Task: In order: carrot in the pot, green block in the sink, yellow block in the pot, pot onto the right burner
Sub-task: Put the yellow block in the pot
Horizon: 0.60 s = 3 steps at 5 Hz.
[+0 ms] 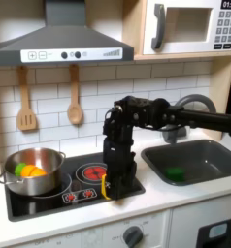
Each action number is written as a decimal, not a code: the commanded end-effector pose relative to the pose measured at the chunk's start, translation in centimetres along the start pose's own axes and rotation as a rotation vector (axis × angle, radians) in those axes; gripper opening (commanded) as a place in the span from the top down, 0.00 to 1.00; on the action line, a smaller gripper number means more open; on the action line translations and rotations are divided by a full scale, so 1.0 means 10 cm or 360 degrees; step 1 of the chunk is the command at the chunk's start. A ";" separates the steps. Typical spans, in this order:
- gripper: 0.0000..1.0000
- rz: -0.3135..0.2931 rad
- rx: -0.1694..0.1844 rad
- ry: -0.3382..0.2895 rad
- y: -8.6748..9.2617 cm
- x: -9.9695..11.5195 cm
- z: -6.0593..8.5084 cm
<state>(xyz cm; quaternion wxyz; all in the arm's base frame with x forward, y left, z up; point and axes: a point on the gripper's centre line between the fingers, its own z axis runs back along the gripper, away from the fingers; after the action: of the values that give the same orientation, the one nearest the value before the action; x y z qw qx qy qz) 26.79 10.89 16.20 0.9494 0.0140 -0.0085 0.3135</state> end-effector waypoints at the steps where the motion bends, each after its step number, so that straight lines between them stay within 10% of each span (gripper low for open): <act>1: 0.00 -0.0022 -0.0019 0.0015 -0.08 0.06 -0.07; 3: 0.00 -0.0029 -0.0019 0.0030 -0.08 0.12 -0.16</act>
<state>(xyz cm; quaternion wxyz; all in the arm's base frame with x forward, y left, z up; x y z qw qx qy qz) 28.28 11.06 14.65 0.9520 0.0047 -0.0028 0.3062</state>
